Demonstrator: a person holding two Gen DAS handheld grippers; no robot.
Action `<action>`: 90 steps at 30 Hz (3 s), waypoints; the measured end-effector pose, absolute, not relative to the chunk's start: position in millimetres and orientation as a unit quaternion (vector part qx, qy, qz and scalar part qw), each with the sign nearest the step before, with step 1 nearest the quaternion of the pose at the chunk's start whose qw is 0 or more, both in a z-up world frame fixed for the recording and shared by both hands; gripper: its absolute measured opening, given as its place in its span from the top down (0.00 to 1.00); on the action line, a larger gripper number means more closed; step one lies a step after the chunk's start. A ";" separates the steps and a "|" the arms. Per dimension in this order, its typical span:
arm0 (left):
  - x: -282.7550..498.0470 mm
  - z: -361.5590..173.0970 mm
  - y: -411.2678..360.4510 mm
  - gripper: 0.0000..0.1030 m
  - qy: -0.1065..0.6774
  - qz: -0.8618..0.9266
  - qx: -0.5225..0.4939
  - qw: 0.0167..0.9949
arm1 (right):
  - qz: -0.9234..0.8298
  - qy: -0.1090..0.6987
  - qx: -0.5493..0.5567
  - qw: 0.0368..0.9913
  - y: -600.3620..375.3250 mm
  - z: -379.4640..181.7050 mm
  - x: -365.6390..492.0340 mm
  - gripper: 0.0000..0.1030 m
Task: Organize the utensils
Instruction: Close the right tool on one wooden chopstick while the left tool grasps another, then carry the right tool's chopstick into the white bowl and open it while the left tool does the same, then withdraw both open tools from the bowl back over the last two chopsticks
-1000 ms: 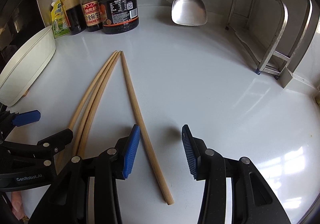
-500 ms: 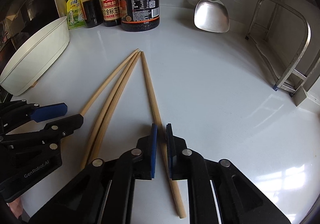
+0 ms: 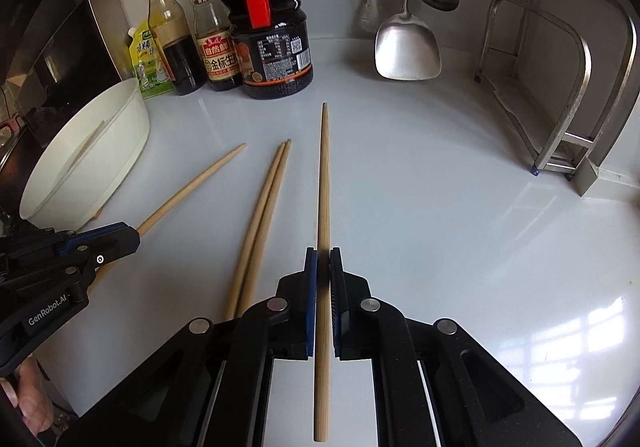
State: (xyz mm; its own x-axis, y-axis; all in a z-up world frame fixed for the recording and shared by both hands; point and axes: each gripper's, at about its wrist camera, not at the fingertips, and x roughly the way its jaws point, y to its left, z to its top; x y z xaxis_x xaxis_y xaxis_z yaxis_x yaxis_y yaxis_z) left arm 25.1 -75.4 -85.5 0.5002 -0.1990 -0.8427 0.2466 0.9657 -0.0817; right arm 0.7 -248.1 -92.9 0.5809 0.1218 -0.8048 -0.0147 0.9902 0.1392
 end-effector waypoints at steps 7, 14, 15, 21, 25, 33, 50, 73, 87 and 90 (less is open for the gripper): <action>34.9 -25.0 -26.8 0.93 0.434 -0.129 -0.005 0.892 | 0.067 0.418 0.051 0.905 -203.3 -39.8 16.9 0.94; 44.1 14.6 1.4 0.93 0.403 -0.139 -0.013 0.905 | 0.092 0.388 0.051 0.915 -164.7 -6.0 36.0 0.94; 44.2 18.9 5.3 0.93 0.399 -0.141 -0.016 0.906 | 0.095 0.385 0.051 0.916 -160.0 -2.5 37.1 0.94; 44.6 53.6 26.6 0.93 0.368 -0.150 -0.030 0.917 | 0.111 0.368 0.050 0.922 -137.1 19.2 44.0 0.94; 49.7 75.0 51.3 0.93 0.344 -0.136 -0.035 0.928 | 0.126 0.359 0.051 0.923 -119.0 29.9 54.9 0.94; 81.8 82.6 119.2 0.93 0.327 -0.080 -0.030 0.941 | 0.166 0.368 0.047 0.914 -56.2 24.7 90.9 0.94; 119.6 -16.3 187.1 0.93 0.416 -0.044 -0.020 0.908 | 0.182 0.478 0.027 0.859 32.6 -50.0 137.0 0.94; 129.8 -53.1 203.5 0.30 0.483 -0.003 -0.040 0.875 | 0.163 0.491 0.039 0.855 40.2 -59.5 145.9 0.74; 96.0 -32.1 190.5 0.21 0.463 -0.001 -0.038 0.885 | 0.138 0.462 0.064 0.874 -5.4 -35.7 97.8 0.69; 88.3 -29.8 179.1 0.21 0.462 -0.011 -0.034 0.886 | 0.130 0.452 0.064 0.880 -17.4 -29.2 83.4 0.67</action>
